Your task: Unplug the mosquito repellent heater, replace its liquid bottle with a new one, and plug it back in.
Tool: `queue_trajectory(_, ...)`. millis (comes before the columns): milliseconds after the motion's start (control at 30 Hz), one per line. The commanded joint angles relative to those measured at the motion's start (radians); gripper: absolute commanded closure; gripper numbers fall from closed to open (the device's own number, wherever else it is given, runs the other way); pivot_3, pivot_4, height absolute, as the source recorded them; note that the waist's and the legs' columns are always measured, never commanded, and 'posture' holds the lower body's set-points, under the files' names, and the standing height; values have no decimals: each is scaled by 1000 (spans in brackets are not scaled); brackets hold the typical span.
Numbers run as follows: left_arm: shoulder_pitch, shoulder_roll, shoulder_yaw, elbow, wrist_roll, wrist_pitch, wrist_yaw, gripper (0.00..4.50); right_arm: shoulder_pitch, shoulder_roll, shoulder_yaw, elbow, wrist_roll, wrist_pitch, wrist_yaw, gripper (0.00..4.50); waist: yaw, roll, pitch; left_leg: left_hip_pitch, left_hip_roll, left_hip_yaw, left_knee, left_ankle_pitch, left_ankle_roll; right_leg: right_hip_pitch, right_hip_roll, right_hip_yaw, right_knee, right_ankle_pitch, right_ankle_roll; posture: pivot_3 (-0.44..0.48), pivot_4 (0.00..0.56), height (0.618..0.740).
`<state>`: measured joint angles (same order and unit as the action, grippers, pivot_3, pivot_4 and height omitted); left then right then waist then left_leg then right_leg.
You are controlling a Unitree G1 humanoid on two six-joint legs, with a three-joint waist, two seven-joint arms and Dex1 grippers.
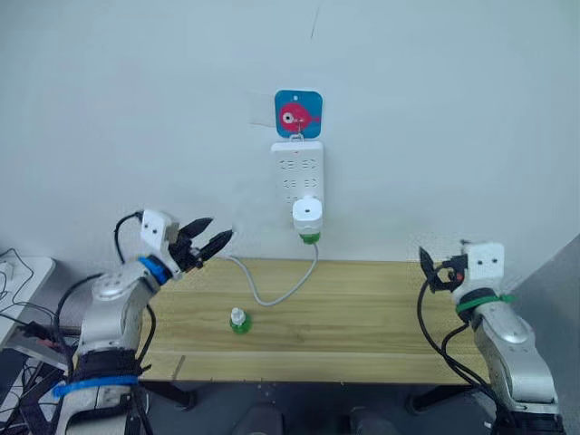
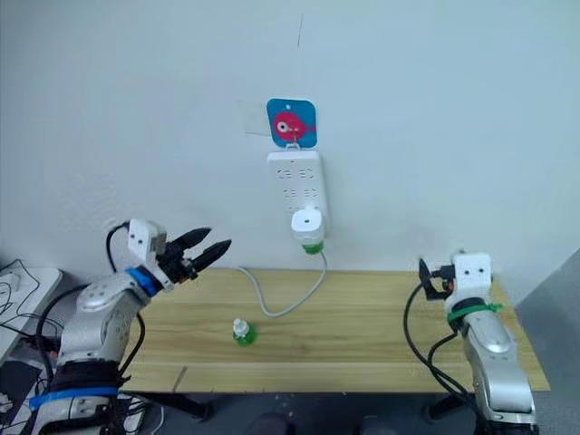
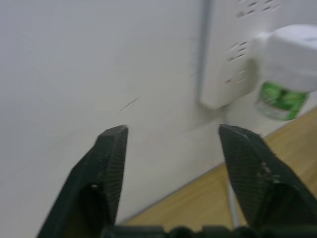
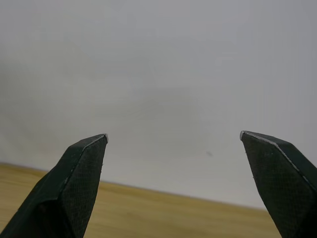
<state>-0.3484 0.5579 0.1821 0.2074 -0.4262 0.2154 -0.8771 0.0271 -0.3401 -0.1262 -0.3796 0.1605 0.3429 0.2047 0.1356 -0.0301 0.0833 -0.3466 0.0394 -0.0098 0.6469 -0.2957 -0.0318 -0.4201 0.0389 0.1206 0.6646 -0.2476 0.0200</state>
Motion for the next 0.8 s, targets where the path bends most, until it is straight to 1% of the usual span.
queue_trajectory(33,-71,10,-40,-43,-5,31,-40,2579,-24,8,59,-195,27,97,5,0,-1,0,9,0,0,-2,0,0,0,0,0,-1,0,0,0,331,152,740)
queue_trajectory(100,-132,-9,-65,-17,-3,41,-54,2579,-56,36,119,-286,44,162,-6,0,-3,-1,23,0,0,-5,0,0,0,0,1,-4,0,0,-1,321,171,740)
queue_trajectory(167,-191,-25,-83,40,12,22,-67,2579,-94,58,170,-342,47,214,-15,0,-5,-1,41,-1,0,-8,0,0,0,0,1,-6,1,0,-1,313,183,740)
queue_trajectory(300,-298,-39,-100,196,43,-38,-109,2579,-160,94,244,-389,49,284,-19,0,-7,-1,64,-5,0,-13,2,0,0,0,2,-9,0,0,-2,292,206,740)
queue_trajectory(400,-375,-49,-112,311,66,-93,-153,2579,-198,114,283,-410,49,321,-21,0,-9,-1,75,-11,1,-17,3,0,0,-3,2,-14,-1,1,-8,280,220,740)
queue_trajectory(500,-448,-63,-116,415,85,-138,-197,2579,-220,128,302,-427,47,352,-26,0,-11,-2,94,-18,3,-24,8,0,0,-5,2,-23,0,0,-11,268,232,740)
queue_trajectory(567,-482,-71,-118,470,97,-165,-221,2579,-227,135,307,-431,46,365,-30,0,-11,-1,100,-21,3,-27,9,0,0,-5,2,-27,0,0,-12,268,232,740)
queue_trajectory(600,-501,-80,-122,498,103,-178,-236,2579,-226,138,306,-435,48,375,-32,0,-12,-1,102,-22,3,-29,10,0,1,-5,2,-29,0,0,-12,257,243,740)
queue_trajectory(667,-527,-95,-127,533,110,-196,-264,2579,-221,144,302,-448,52,394,-39,0,-15,0,112,-24,3,-32,13,-2,4,-5,2,-31,0,-1,-12,253,244,740)
queue_trajectory(800,-582,-130,-134,594,120,-217,-315,2579,-196,152,294,-477,59,433,-54,0,-21,0,122,-27,3,-37,16,-2,4,-5,2,-35,1,0,-12,244,246,740)
